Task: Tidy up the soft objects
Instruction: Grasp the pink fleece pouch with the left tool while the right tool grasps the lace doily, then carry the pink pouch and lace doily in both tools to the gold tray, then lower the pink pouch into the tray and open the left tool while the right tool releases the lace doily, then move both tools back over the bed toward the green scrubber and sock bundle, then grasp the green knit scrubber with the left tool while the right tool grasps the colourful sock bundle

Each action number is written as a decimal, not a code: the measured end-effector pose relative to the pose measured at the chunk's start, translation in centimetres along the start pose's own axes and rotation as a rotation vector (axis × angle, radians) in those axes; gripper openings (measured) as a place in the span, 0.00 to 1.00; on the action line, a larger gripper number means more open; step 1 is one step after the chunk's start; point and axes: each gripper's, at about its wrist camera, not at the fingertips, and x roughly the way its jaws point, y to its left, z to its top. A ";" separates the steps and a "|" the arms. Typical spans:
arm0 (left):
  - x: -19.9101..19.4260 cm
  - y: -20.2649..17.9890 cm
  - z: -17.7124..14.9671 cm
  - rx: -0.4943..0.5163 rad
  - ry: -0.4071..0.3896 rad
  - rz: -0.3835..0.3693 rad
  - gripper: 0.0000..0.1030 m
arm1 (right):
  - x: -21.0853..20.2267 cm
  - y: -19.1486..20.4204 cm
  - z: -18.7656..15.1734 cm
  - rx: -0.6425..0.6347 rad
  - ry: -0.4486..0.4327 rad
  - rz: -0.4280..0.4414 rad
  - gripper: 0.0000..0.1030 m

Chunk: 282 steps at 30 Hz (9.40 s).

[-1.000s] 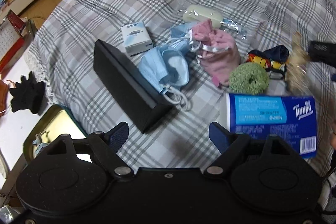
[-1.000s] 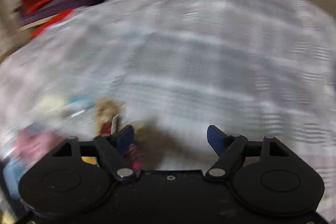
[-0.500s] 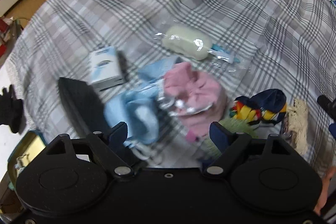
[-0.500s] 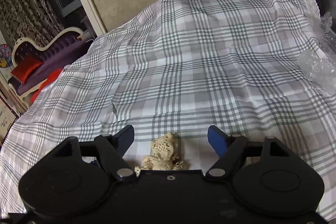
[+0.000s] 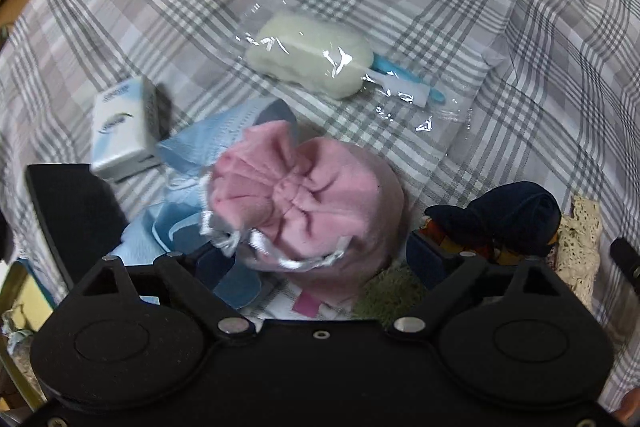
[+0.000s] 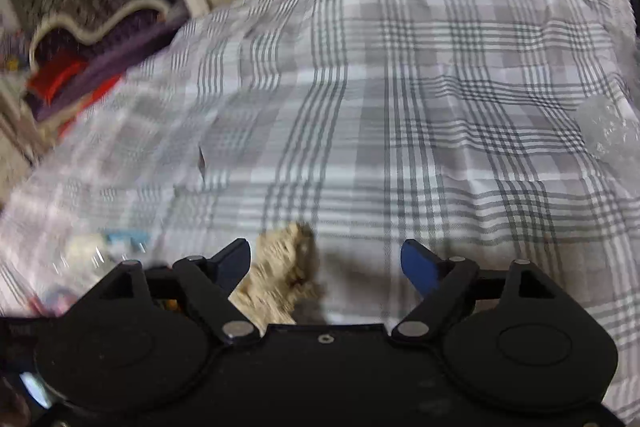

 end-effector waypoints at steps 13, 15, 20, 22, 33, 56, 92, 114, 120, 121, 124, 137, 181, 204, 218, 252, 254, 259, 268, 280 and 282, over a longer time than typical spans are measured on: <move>2.6 -1.4 1.2 0.055 0.040 0.015 0.63 | 1.9 2.9 -1.7 -0.229 0.074 -0.013 0.93; 2.3 -1.4 1.4 0.063 0.024 0.005 0.56 | 1.9 3.1 -1.7 -0.233 0.069 -0.011 0.93; 1.1 -0.8 2.1 0.039 0.001 -0.033 0.54 | 1.8 3.3 -1.6 -0.235 0.060 0.007 0.93; 0.0 -0.6 2.4 0.035 -0.029 -0.033 0.54 | 1.9 3.4 -1.6 -0.243 0.068 0.020 0.93; -4.8 -2.3 2.5 0.078 -0.093 -0.088 0.54 | 2.6 1.2 -0.5 -0.111 0.167 0.166 0.37; -10.8 -12.8 -11.8 0.395 0.029 -0.337 0.54 | -7.0 -12.2 -2.6 0.020 0.134 -0.024 0.35; -10.8 19.9 -25.2 -0.259 -0.035 -0.116 0.54 | -21.3 9.4 -19.3 -0.516 0.328 0.441 0.35; -3.5 31.8 -18.8 -0.442 -0.052 0.089 0.54 | -18.0 22.8 -25.5 -0.749 0.455 0.437 0.35; -2.8 33.4 -18.4 -0.503 -0.026 0.075 0.54 | -14.1 24.9 -28.4 -0.812 0.550 0.385 0.35; -2.9 33.6 -18.3 -0.510 -0.030 0.074 0.54 | -13.5 25.2 -28.5 -0.818 0.554 0.384 0.35; -3.2 33.8 -17.8 -0.522 -0.048 0.095 0.55 | -12.6 26.8 -28.8 -0.842 0.536 0.393 0.35; -2.7 35.7 -17.1 -0.585 -0.037 0.092 0.55 | -10.8 32.8 -29.8 -0.889 0.537 0.489 0.36; -2.4 33.9 -18.8 -0.487 -0.063 0.034 0.78 | -15.2 27.6 -27.8 -0.831 0.518 0.447 0.52; -9.8 20.8 -21.5 -0.218 -0.150 0.016 0.78 | -16.5 10.3 -15.5 -0.498 0.323 0.375 0.62; -13.1 12.2 -13.9 -0.045 -0.212 -0.016 0.80 | -11.2 3.3 -3.7 -0.235 0.125 0.157 0.73; -7.5 5.6 -6.6 0.035 -0.091 -0.029 0.80 | 5.5 10.5 -1.1 -0.215 0.231 0.147 0.64; -7.4 4.7 -6.3 0.048 -0.091 -0.037 0.80 | 5.2 9.6 -0.6 -0.163 0.218 0.153 0.63; -7.1 2.3 -5.4 0.070 -0.085 -0.077 0.83 | 3.5 7.0 0.5 -0.078 0.101 0.093 0.63; -4.8 -1.1 -3.9 0.077 -0.044 -0.112 0.84 | 2.8 4.0 1.1 -0.036 0.001 -0.034 0.63; 0.1 -2.0 -3.3 0.055 0.076 -0.096 0.84 | 3.9 3.3 1.1 -0.021 0.049 -0.037 0.63; 0.6 -2.0 -3.2 0.058 0.084 -0.090 0.83 | 4.0 3.3 1.1 -0.018 0.053 -0.036 0.63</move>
